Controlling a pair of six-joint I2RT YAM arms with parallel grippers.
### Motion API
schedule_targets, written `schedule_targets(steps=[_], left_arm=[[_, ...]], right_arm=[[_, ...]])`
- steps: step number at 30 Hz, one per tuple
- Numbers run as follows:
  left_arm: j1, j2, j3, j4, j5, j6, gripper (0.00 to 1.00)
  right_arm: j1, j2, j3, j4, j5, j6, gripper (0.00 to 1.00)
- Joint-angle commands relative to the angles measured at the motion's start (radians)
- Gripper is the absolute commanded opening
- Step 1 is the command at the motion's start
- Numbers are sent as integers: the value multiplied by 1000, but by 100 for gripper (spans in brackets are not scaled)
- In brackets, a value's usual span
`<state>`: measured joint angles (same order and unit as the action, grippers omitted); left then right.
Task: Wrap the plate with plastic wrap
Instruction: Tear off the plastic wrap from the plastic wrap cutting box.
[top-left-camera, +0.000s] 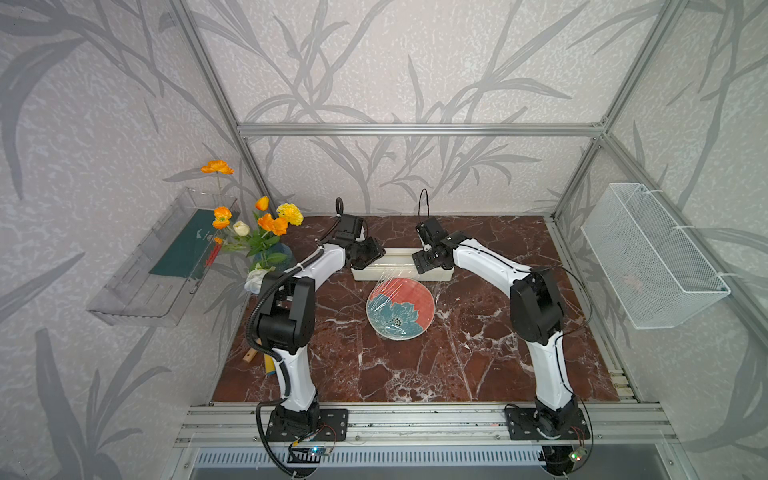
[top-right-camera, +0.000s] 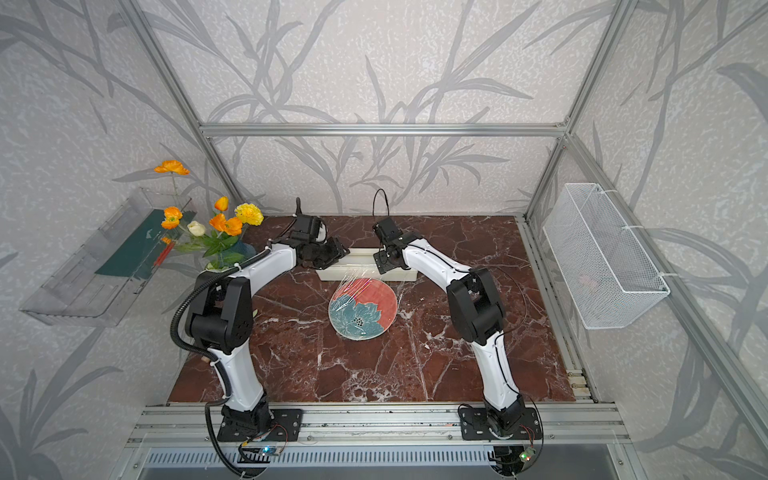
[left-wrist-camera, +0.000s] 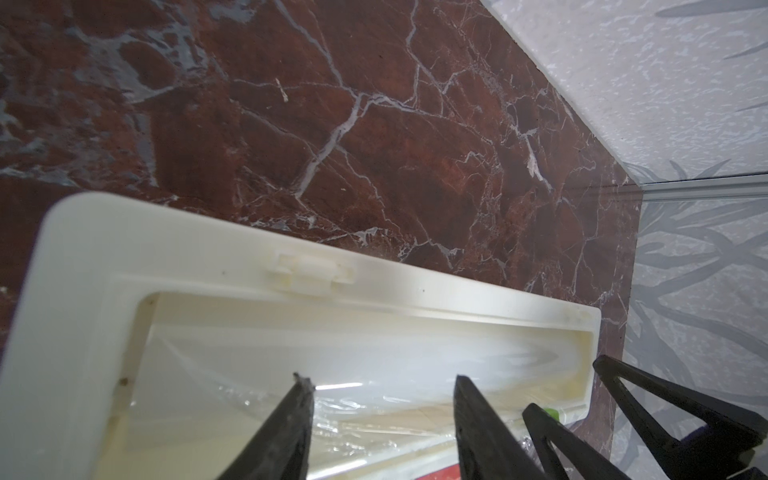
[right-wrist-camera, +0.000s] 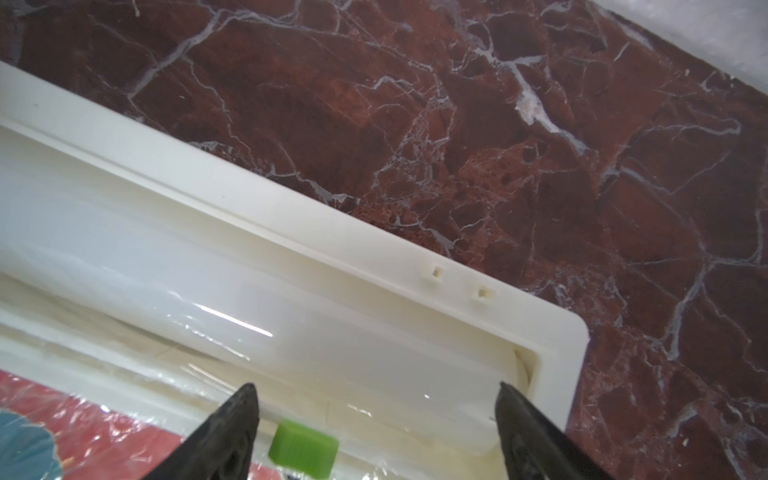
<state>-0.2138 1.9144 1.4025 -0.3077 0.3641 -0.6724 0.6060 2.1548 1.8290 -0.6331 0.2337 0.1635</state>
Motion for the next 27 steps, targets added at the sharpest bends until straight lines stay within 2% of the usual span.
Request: schedule_targets(steps=[1, 16, 27], left_arm=[[4, 30, -28, -34, -23, 17, 54], [50, 30, -81, -35, -44, 33, 54], [80, 37, -93, -31, -16, 33, 54]], right_arm=[[-8, 17, 4, -60, 44, -12, 88], [-94, -98, -175, 13, 55, -19, 88], [-215, -195, -297, 62, 25, -29, 88]])
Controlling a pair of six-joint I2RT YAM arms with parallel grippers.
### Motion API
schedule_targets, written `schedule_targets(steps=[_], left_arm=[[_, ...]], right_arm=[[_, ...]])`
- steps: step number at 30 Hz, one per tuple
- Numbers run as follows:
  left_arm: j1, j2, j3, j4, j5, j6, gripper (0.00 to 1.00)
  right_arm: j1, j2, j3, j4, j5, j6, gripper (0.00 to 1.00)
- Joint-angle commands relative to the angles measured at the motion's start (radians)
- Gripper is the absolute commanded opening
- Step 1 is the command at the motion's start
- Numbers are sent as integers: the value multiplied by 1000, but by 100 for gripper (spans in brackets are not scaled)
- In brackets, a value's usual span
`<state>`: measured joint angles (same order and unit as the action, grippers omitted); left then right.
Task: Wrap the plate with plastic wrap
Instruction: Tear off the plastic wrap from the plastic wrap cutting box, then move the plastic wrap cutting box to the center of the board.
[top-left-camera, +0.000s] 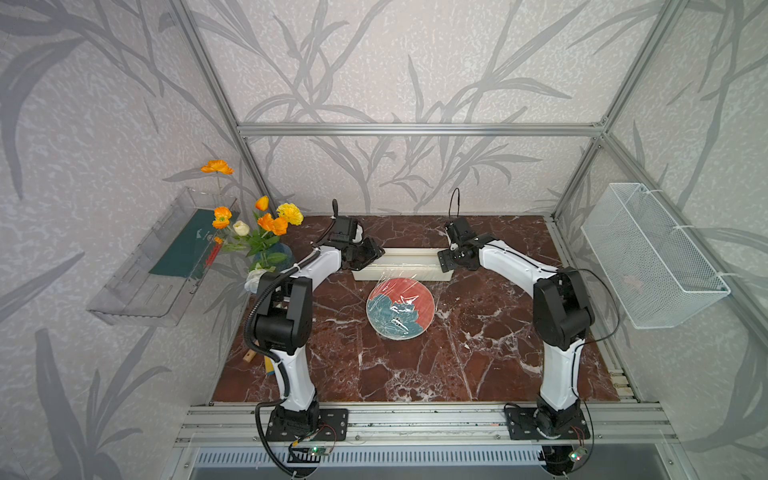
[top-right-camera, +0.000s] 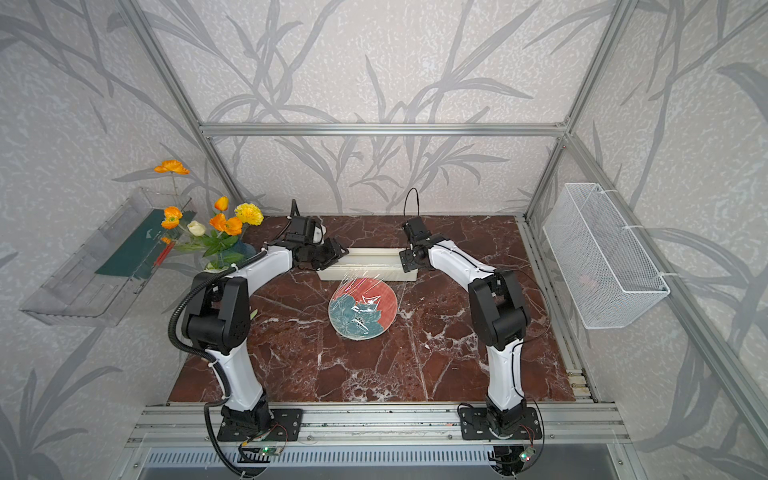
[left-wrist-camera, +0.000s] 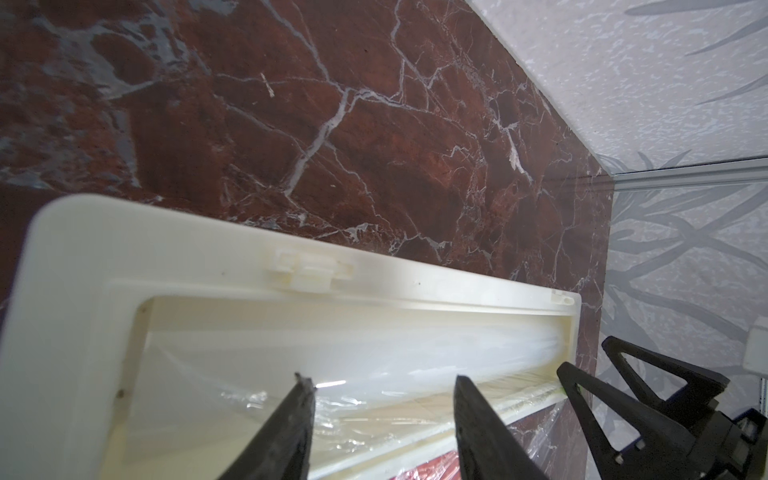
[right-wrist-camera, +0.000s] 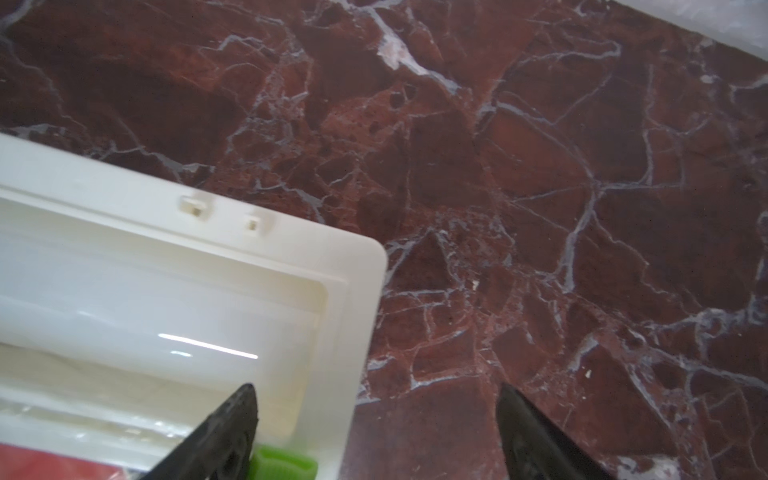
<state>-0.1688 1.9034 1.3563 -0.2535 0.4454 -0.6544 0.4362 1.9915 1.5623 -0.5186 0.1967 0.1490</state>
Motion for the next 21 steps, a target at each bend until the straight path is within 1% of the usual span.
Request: schedule_targets(steps=[1, 8, 12, 15, 18, 20, 21], left_arm=[[36, 44, -45, -85, -96, 13, 54], [37, -25, 11, -131, -71, -3, 54], [36, -111, -6, -161, -59, 11, 55], [35, -173, -69, -150, -58, 13, 57], [35, -203, -142, -111, -48, 2, 57], [35, -199, -179, -81, -38, -10, 57], [35, -194, -189, -68, -30, -15, 57]], right_arm=[[-52, -37, -34, -52, 44, -7, 88], [-56, -95, 5, -85, -80, 27, 88], [-57, -184, -59, -60, -137, 68, 89], [-57, -272, -187, 38, -233, 115, 89], [-59, -356, -364, 240, -404, 188, 89], [-60, -377, -462, 382, -496, 245, 89], [-59, -378, -492, 428, -519, 268, 89]])
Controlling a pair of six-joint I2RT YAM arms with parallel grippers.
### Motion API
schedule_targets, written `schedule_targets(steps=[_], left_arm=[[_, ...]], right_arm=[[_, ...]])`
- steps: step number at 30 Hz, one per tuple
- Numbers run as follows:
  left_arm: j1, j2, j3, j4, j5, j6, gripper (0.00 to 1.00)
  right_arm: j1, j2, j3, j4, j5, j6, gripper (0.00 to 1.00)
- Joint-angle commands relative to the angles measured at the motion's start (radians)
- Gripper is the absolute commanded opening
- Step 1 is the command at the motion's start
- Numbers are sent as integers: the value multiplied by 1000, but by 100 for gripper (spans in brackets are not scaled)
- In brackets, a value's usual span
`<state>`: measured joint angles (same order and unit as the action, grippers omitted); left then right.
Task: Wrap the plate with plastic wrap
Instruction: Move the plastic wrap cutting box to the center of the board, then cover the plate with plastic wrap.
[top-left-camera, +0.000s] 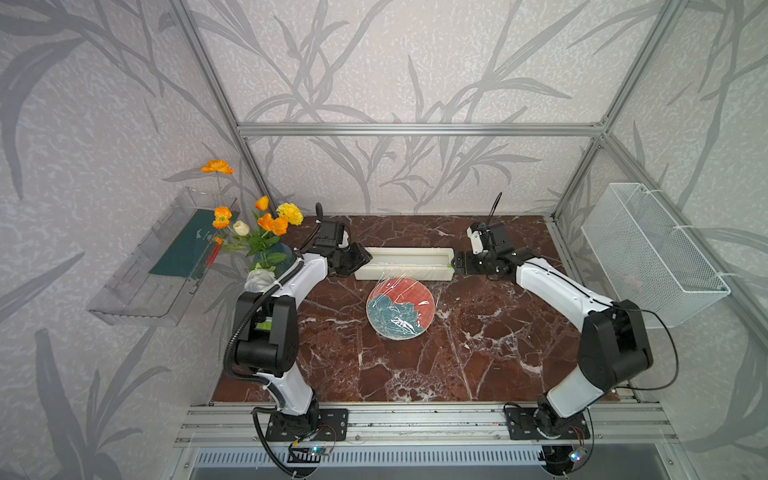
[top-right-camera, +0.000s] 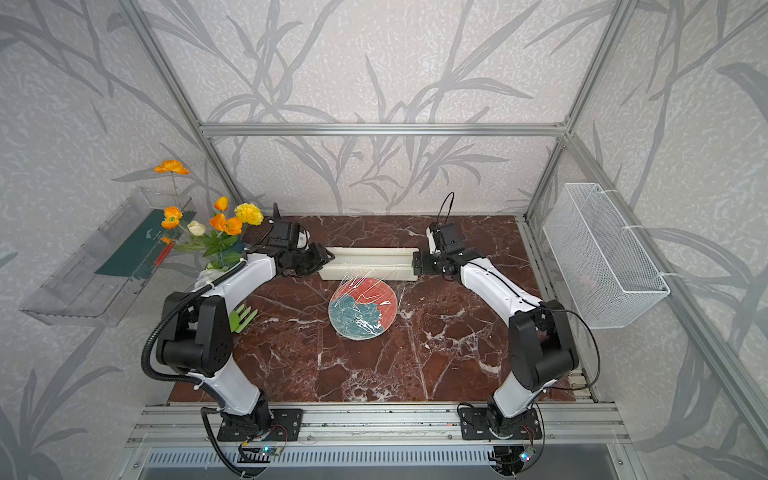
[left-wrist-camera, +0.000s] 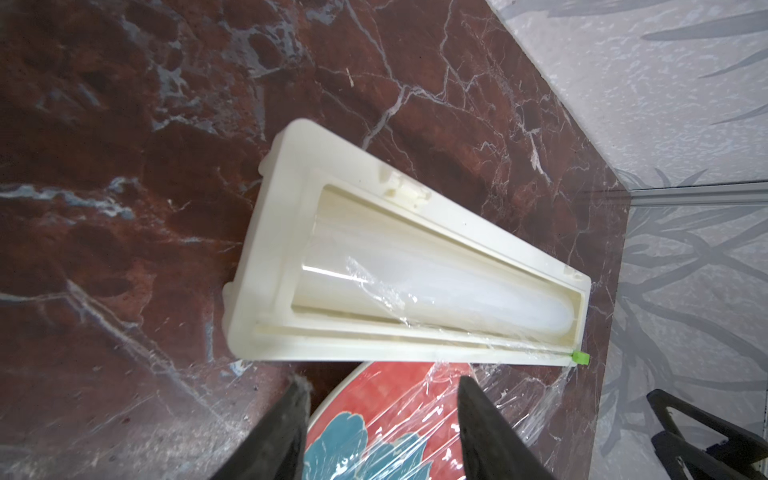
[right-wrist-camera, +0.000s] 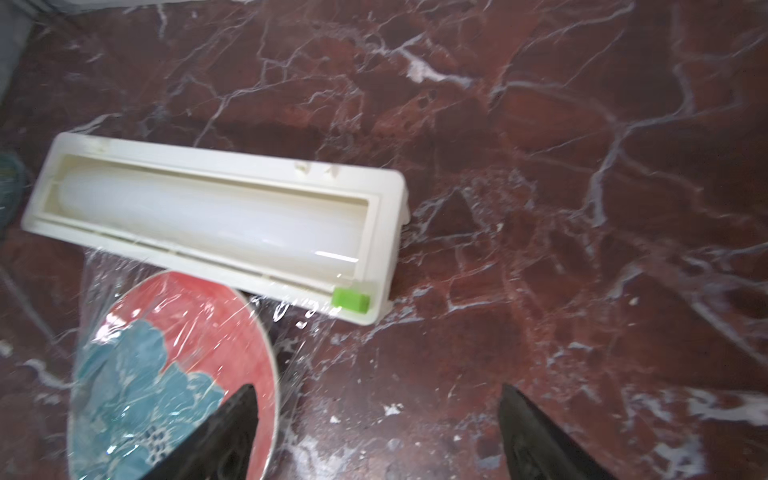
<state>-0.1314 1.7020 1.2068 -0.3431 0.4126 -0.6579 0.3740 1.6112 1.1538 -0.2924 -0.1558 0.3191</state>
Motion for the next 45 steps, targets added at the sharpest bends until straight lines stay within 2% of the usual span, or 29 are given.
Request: schedule_targets(steps=[1, 6, 12, 18, 23, 25, 28, 34, 37, 41, 45], left_arm=[[-3, 15, -49, 34, 11, -19, 57], [-5, 50, -56, 78, 28, -38, 57], [-4, 143, 46, 80, 32, -42, 57], [0, 298, 266, 64, 35, -25, 56], [18, 479, 521, -9, 49, -5, 55], [26, 511, 568, -19, 69, 0, 55], [28, 479, 548, -26, 74, 20, 54], [8, 288, 298, 17, 89, 71, 52], [-10, 237, 214, 10, 86, 111, 51], [-46, 218, 167, -16, 66, 164, 50], [-93, 265, 201, -80, 31, 216, 47]], right_arm=[[3, 6, -113, 252, -192, 124, 89], [2, 72, -131, 331, -232, 171, 89], [-10, 204, -54, 402, -258, 213, 89], [-33, 379, 132, 467, -320, 266, 89], [-61, 509, 326, 421, -350, 262, 89], [-72, 532, 370, 396, -368, 258, 89], [-75, 496, 349, 369, -368, 230, 89], [-75, 316, 72, 461, -326, 243, 88], [-75, 271, -4, 422, -295, 211, 87], [-74, 216, -125, 478, -306, 230, 85], [-75, 197, -203, 537, -341, 260, 83]])
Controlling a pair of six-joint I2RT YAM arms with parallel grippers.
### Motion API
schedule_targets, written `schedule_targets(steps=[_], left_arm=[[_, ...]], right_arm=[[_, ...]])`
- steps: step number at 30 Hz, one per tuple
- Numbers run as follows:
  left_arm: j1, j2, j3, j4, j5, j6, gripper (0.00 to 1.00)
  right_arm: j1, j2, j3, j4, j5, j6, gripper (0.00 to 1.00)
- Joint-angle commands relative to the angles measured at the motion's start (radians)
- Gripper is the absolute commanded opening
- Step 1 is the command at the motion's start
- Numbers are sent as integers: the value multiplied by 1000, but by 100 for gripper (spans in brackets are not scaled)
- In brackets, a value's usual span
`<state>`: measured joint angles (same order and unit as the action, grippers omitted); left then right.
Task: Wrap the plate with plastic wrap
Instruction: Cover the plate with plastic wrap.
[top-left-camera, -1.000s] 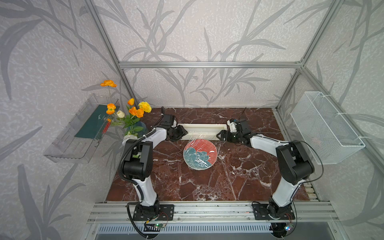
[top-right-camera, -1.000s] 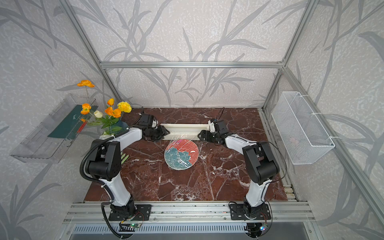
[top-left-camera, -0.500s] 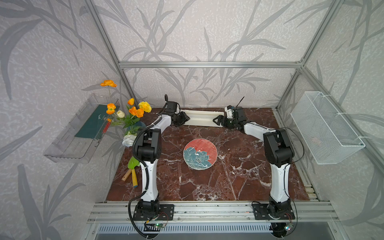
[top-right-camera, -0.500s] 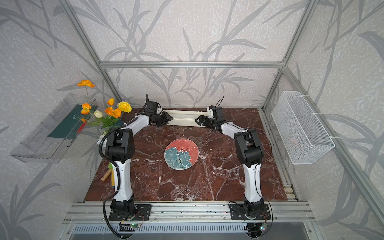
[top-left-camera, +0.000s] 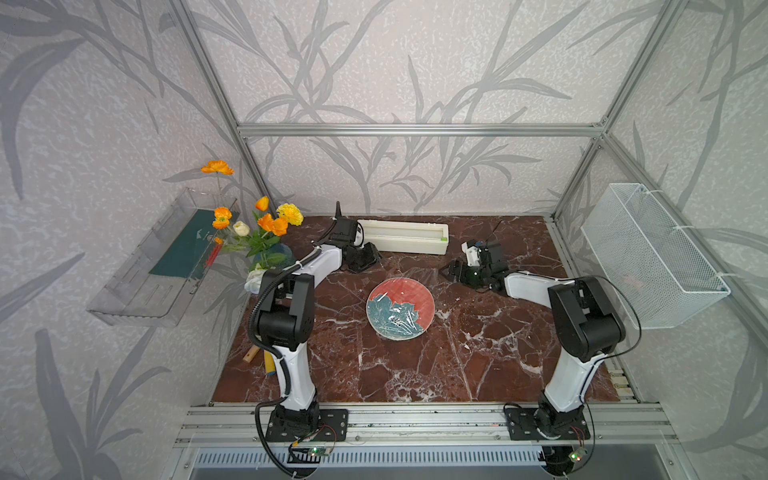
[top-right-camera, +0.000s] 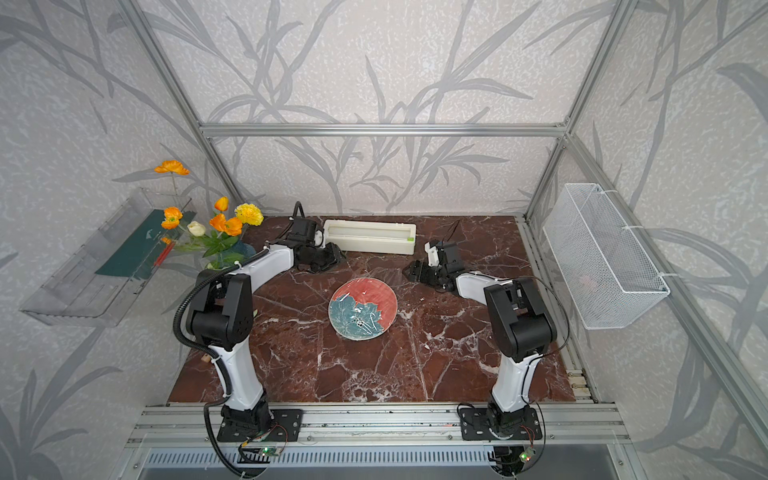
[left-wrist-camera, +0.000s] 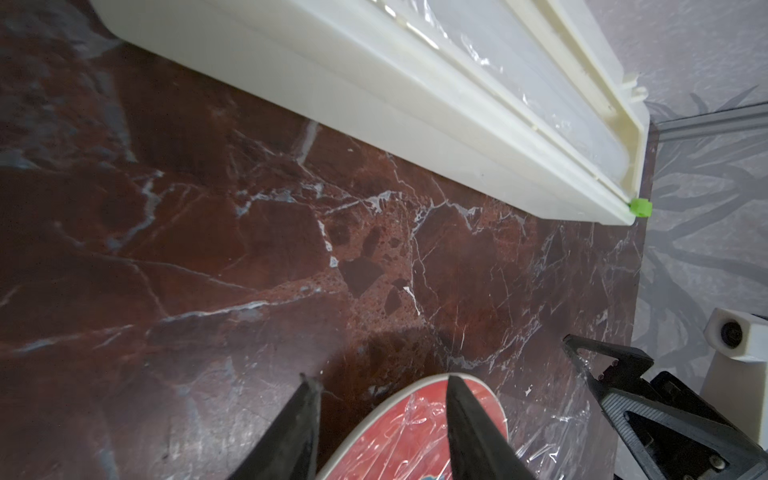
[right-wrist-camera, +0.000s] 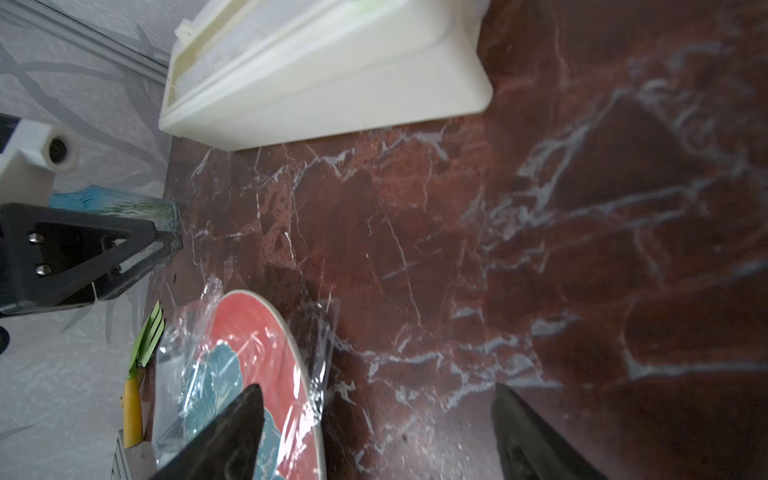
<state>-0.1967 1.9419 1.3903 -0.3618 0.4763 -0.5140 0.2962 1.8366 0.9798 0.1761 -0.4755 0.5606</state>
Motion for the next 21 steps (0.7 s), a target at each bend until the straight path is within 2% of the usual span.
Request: schedule_targets(steps=[1, 7, 10, 14, 21], left_arm=[[-36, 39, 32, -79, -43, 83, 47], [-75, 99, 89, -147, -105, 122, 41], [-78, 109, 94, -145, -107, 120, 39], [-85, 127, 100, -144, -103, 117, 33], [-95, 140, 101, -142, -111, 111, 7]], right_arm=[[3, -24, -39, 82, -32, 28, 82], [9, 16, -54, 151, -89, 70, 78], [14, 30, -42, 151, -93, 70, 77], [16, 44, -23, 143, -99, 66, 76], [18, 56, -8, 140, -103, 65, 75]])
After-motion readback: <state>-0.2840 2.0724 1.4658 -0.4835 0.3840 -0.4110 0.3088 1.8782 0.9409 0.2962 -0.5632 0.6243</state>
